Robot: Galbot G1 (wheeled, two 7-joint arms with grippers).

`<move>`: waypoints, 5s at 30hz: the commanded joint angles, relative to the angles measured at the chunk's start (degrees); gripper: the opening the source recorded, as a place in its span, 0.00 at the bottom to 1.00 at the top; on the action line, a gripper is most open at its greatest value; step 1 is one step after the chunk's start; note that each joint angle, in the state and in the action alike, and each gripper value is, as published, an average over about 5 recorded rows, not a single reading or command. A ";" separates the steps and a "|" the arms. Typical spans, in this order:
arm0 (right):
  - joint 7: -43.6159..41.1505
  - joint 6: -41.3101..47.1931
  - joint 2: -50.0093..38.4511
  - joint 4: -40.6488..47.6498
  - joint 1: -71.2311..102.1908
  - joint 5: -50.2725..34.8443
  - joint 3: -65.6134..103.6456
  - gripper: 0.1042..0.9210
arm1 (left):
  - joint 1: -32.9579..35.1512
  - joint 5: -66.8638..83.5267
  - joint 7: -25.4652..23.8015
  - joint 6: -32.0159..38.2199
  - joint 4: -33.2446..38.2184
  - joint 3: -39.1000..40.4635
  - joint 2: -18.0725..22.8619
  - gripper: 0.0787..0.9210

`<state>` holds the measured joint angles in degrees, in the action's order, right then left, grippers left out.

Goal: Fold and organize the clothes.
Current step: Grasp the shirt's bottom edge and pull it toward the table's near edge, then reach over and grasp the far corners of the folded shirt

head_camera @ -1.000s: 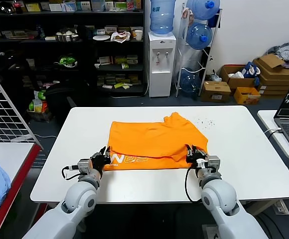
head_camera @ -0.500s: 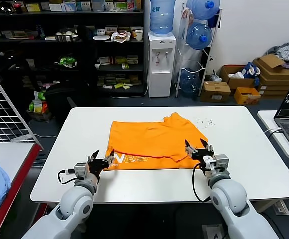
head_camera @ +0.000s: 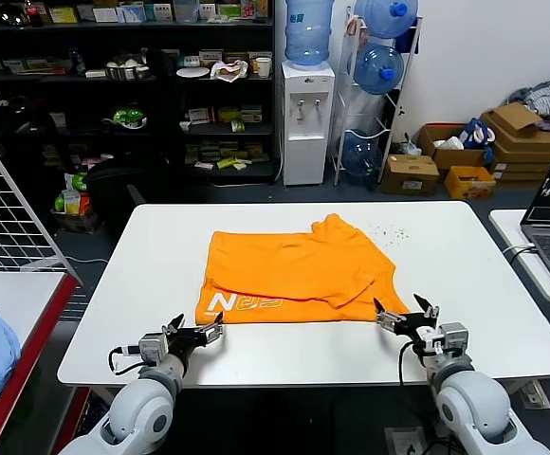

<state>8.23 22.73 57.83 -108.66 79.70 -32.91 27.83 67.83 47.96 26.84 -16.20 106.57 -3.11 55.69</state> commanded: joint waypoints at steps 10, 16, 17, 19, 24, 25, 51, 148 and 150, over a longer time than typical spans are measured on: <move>-1.44 2.68 -0.62 4.25 -0.93 -3.23 0.08 0.93 | -1.29 0.03 -0.89 -0.08 -3.93 0.51 0.85 1.00; -2.05 2.42 0.14 5.20 -2.30 -3.06 -0.78 0.72 | -1.22 -0.39 -0.90 -0.02 -4.13 0.78 0.64 0.99; -2.10 2.36 0.18 5.19 -2.35 -3.02 -0.86 0.69 | -1.21 -0.46 -0.90 0.00 -4.11 0.87 0.60 0.98; -2.16 2.26 0.17 5.15 -2.29 -2.91 -0.92 0.61 | -1.17 -0.60 -0.90 0.03 -4.05 1.07 0.58 0.94; -2.17 1.99 -0.10 5.04 -1.72 -2.92 -0.60 0.44 | -1.17 -1.03 -0.86 0.17 -3.95 1.67 0.69 0.77; -2.17 1.95 -0.15 4.98 -1.58 -2.94 -0.52 0.40 | -1.17 -1.17 -0.85 0.23 -3.96 1.82 0.73 0.74; 2.94 1.83 -1.91 -9.25 13.20 -7.22 7.05 0.02 | 6.91 0.75 2.34 0.94 9.32 -0.99 -6.71 0.02; 4.76 11.29 12.84 43.37 -49.81 -10.98 -24.02 0.17 | -39.83 14.22 -9.90 -7.73 -31.34 20.15 0.66 0.41; 4.79 11.10 12.69 42.93 -49.75 -11.23 -23.99 0.11 | -39.79 14.24 -9.93 -7.73 -31.17 20.21 0.66 0.34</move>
<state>13.14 34.26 70.29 -65.11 30.11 -44.21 3.98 28.30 62.38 17.01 -23.85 75.45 16.91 56.32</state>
